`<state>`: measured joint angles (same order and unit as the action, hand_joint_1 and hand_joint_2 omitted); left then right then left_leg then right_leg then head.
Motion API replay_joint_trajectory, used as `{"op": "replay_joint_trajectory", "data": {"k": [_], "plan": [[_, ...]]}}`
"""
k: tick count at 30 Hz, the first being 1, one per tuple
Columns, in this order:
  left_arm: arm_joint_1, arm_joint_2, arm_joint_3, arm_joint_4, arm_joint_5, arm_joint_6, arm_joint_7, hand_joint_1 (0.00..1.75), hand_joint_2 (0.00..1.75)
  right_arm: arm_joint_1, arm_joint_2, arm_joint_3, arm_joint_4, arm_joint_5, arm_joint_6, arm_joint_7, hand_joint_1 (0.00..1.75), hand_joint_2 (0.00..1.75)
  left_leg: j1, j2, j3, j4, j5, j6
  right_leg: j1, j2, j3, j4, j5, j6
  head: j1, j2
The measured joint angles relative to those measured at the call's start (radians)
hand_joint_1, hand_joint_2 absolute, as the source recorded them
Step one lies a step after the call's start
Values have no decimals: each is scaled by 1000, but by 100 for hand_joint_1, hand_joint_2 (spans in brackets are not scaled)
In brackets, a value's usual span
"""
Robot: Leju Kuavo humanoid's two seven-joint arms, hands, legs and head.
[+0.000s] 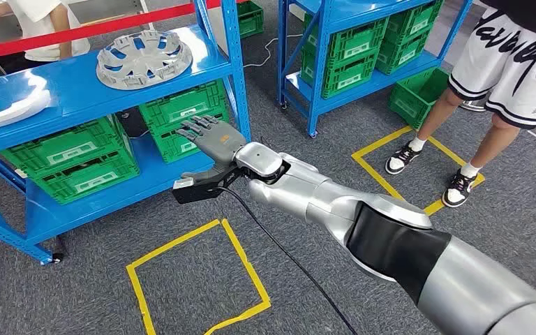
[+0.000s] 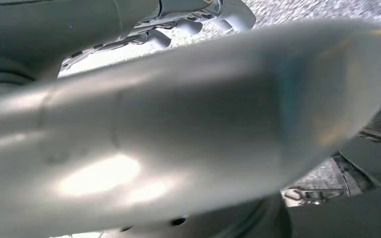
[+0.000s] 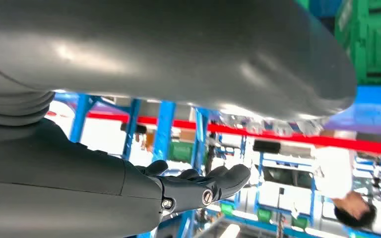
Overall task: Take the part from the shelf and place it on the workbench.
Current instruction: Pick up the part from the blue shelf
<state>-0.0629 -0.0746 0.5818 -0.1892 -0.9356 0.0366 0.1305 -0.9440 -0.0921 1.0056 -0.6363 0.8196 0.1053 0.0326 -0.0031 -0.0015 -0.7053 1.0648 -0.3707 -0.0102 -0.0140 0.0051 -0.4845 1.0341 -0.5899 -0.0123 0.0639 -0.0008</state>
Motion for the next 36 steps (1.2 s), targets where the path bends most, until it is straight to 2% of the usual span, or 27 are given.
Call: {"op": "replay_joint_trajectory", "data": {"k": [2, 4, 6, 8, 10, 11, 12, 13, 15, 16, 17, 19, 20, 21, 22, 23, 25, 26, 27, 28, 29, 30, 31, 32, 33, 34, 36], "plan": [[-1, -1, 0, 0, -1, 1, 0, 0, 0, -3, 2, 1, 1, 0, 1, -2, 0, 0, -3, 0, 9, -9, -11, 4, -1, 0, 4, -8, -2, 6, -1, 0], [-1, -3, 1, 0, -3, 2, 2, 0, 0, -7, 5, 5, 3, -2, 3, -6, 0, 0, -5, -1, 25, -25, -27, 14, -1, 0, 15, -15, 4, 20, -1, 0], [1, -5, 2, 0, -5, 2, 3, 0, 0, -11, 5, 9, 5, -3, 2, -11, 0, 0, 0, -2, 44, -40, -35, 25, -1, -1, 6, 20, 15, 32, 3, 0], [0, -6, 3, 0, -9, 3, 4, 0, 0, -15, 5, 11, 6, -6, 1, -13, 0, 0, 3, -3, 65, -50, -45, 34, -2, -1, -58, 120, 2, 39, 7, 0], [-2, -8, 4, 1, -12, 3, 4, 0, 0, -14, 3, 15, 9, -11, 1, -13, 0, 0, 3, -4, 82, -52, -61, 39, -2, -1, -148, 230, -45, 43, 7, 0], [-2, -9, 4, 1, -13, 3, 5, 0, 0, -11, 2, 18, 11, -13, 1, -12, 0, 0, 3, -6, 92, -51, -70, 39, -2, -1, -181, 255, -61, 44, 7, 0], [-1, -10, 4, 1, -14, 3, 5, 0, 0, -9, 0, 21, 12, -15, 1, -11, 0, 0, 3, -7, 104, -50, -80, 38, -2, -1, -199, 251, -58, 45, 8, 0], [1, -11, 4, 1, -15, 3, 6, 0, 0, -8, -2, 23, 12, -16, 1, -11, 0, 0, 3, -7, 117, -49, -90, 36, -2, -1, -202, 214, -28, 44, 8, 0], [2, -13, 4, 1, -17, 3, 6, 0, 0, -8, -6, 26, 13, -18, 1, -11, 0, 0, 2, -8, 144, -45, -112, 29, -1, -4, -179, 89, 81, 40, 7, 0], [1, -13, 4, 1, -18, 3, 6, 0, 0, -7, -7, 27, 14, -19, 1, -11, 0, 0, 1, -9, 153, -43, -123, 24, 1, -6, -167, 39, 113, 36, 7, 0], [-1, -13, 5, 1, -19, 3, 6, 0, 0, -6, -8, 29, 15, -20, 0, -10, 0, 0, -1, -9, 159, -44, -132, 18, 3, -7, -159, 10, 130, 31, 7, 0], [-3, -14, 5, 1, -19, 3, 6, 0, 0, -5, -10, 32, 16, -23, -2, -10, 0, 0, -3, -9, 167, -38, -138, 5, 5, -5, -148, -1, 126, 16, 6, 0], [-2, -13, 5, 1, -19, 3, 6, 0, 0, -4, -10, 33, 16, -23, -3, -10, 0, 0, -2, -8, 169, -31, -140, 0, 3, -4, -139, -4, 133, 9, 6, 0], [-2, -13, 5, 1, -19, 3, 6, 0, 0, -4, -11, 33, 17, -24, -4, -9, 0, 0, -2, -7, 165, -12, -141, -5, 0, -2, -129, -7, 134, 1, 5, 0], [-4, -12, 5, 1, -19, 3, 6, 0, 0, -5, -11, 33, 17, -24, -4, -9, 0, 0, 0, -6, 149, 21, -148, -9, -1, -2, -119, -7, 131, -6, 4, 0], [-5, -12, 5, 1, -19, 3, 6, 0, 0, -5, -11, 33, 16, -24, -5, -9, 0, 0, 2, -5, 119, 72, -160, -14, -2, -2, -109, -8, 125, -10, 2, 0], [-6, -13, 5, 1, -19, 3, 6, 0, 0, -3, -11, 34, 17, -24, -6, -8, 0, 0, 5, -4, 35, 193, -201, -22, -2, -1, -92, -8, 108, -14, 0, 0], [-5, -14, 5, 2, -19, 3, 7, 0, 0, 0, -11, 35, 17, -24, -6, -6, 0, 0, 7, -4, 0, 230, -217, -25, -2, -1, -83, -8, 99, -14, 0, 0], [-3, -14, 5, 2, -19, 3, 8, 0, 0, 1, -11, 35, 17, -24, -6, -4, 0, 0, 8, -4, -22, 237, -219, -26, -3, 0, -71, -8, 89, -13, 0, 0], [-1, -14, 5, 2, -19, 3, 10, 0, 0, 2, -11, 36, 17, -24, -6, -1, 0, 0, 9, -4, -26, 210, -199, -26, -3, 1, -58, -8, 79, -11, 0, 0], [0, -14, 5, 2, -19, 3, 11, 0, 0, 2, -11, 37, 17, -24, -6, 1, 0, 0, 10, -3, -15, 154, -159, -24, -4, 1, -44, -8, 68, -8, 0, 0], [1, -14, 5, 2, -19, 3, 11, 0, 0, 1, -11, 37, 17, -24, -6, 2, 0, 0, 10, -2, 3, 83, -105, -21, -5, 1, -32, -9, 57, -4, 0, 0], [1, -14, 5, 3, -19, 3, 11, 0, 0, 1, -11, 38, 17, -24, -6, 3, 0, 0, 8, 0, 19, 26, -69, -18, -5, 1, -20, -10, 47, 1, -1, 0], [1, -15, 5, 3, -19, 3, 12, 0, 0, 0, -11, 38, 17, -24, -5, 3, 0, 0, 6, 1, 32, -11, -47, -13, -5, 1, -11, -12, 38, 7, -3, 0], [0, -15, 5, 3, -20, 3, 12, 0, 0, -2, -11, 39, 17, -24, -4, 3, 0, 0, 5, 2, 41, -29, -38, -6, -4, 1, -2, -12, 33, 15, -4, 0], [0, -15, 5, 3, -20, 3, 12, 0, 0, -5, -11, 40, 17, -25, -2, 3, 0, 0, 4, 3, 48, -29, -49, 1, -2, 2, 6, -10, 33, 21, -4, 0], [0, -16, 6, 2, -21, 3, 13, 0, 0, -13, -12, 40, 17, -27, 2, 4, 0, 0, 6, 1, 68, -35, -51, 18, -2, 1, 7, 12, 37, 31, -3, 0]]}}
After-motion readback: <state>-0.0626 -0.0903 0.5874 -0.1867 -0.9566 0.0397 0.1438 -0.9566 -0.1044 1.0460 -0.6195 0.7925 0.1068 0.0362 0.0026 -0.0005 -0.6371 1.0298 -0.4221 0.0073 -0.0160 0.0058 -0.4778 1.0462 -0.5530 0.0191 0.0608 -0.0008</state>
